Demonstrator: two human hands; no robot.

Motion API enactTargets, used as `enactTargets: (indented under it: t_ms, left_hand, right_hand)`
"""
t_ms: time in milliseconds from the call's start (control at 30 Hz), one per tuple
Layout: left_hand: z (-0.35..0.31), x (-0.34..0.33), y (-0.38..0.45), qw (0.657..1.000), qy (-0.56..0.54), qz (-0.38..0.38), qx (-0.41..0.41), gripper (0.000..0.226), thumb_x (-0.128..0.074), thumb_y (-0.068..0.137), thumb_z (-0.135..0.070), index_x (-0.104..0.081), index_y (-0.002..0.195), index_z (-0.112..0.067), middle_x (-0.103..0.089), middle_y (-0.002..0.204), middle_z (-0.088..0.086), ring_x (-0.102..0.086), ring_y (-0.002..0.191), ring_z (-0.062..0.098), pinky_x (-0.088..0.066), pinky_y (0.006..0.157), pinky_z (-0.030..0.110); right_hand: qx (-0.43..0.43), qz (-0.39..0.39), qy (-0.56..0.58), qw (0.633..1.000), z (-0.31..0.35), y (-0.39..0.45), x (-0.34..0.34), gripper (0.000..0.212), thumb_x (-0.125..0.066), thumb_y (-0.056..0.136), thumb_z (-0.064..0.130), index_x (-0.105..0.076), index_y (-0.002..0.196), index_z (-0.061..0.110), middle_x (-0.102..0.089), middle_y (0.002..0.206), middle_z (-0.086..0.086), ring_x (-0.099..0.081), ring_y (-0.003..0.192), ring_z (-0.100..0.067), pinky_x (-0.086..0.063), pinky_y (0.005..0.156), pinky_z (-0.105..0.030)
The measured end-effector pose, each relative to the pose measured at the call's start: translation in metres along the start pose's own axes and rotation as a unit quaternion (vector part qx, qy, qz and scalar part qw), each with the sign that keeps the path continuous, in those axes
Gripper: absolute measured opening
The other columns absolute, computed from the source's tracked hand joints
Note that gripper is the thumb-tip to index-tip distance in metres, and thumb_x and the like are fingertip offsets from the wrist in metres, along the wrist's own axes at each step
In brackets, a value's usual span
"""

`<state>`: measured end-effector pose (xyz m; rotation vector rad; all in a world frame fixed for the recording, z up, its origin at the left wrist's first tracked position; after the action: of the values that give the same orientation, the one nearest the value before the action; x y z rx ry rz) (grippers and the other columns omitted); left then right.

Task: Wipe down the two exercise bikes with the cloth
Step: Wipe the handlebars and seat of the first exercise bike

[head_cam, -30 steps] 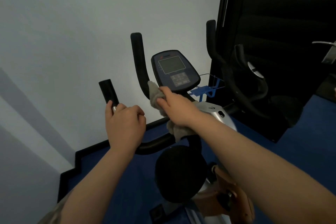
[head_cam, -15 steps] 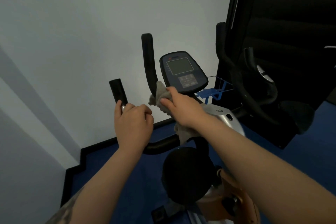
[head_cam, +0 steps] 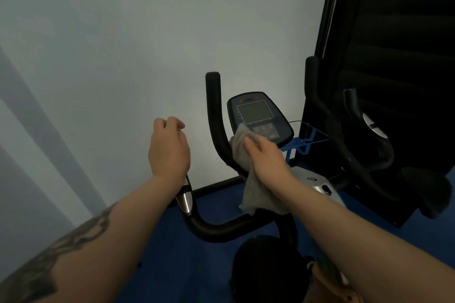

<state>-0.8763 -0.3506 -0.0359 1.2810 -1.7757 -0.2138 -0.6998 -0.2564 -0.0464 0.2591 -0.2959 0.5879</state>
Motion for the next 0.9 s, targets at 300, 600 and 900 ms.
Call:
enactTargets:
  t_ms: [300,600,900]
  left_hand:
    - [0.000,0.002,0.001,1.000,0.020,-0.014,-0.003,0.018,-0.040,0.101,-0.012,-0.057,0.107,-0.012,-0.050,0.106,0.003,-0.053,0.078,0.020,-0.041,0.058,0.034]
    - [0.001,0.000,0.002,0.999,0.024,-0.022,-0.009,0.018,-0.040,0.101,-0.012,-0.058,0.106,-0.012,-0.052,0.104,0.004,-0.053,0.078,0.020,-0.041,0.058,0.034]
    - [0.001,0.000,0.001,0.999,0.026,-0.023,-0.012,0.018,-0.041,0.101,-0.012,-0.057,0.106,-0.013,-0.051,0.104,0.003,-0.053,0.078,0.019,-0.040,0.058,0.033]
  right_hand:
    - [-0.010,0.045,0.155,0.987,0.053,0.066,-0.046,0.048,-0.031,0.105,0.041,-0.021,0.149,0.026,-0.051,0.129,-0.006,-0.051,0.114,-0.018,-0.040,0.089,-0.032]
    - [0.027,0.125,-0.018,0.992,0.036,0.066,-0.042,0.057,-0.044,0.102,0.036,-0.012,0.146,0.015,-0.055,0.129,-0.015,-0.057,0.115,-0.031,-0.045,0.101,-0.048]
    - [-0.056,0.220,-0.048,0.973,0.023,0.055,-0.028,0.071,-0.050,0.095,0.052,-0.018,0.148,0.017,-0.051,0.128,-0.003,-0.053,0.113,-0.020,-0.042,0.093,-0.033]
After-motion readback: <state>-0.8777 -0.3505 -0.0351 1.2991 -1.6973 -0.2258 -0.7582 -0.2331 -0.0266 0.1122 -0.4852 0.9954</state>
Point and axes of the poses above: each hand's wrist, its own y-axis towards the middle knuckle, its own x-axis out of the back of the hand, z = x × y, the point moved 2 cm from there along y, towards the middle knuckle
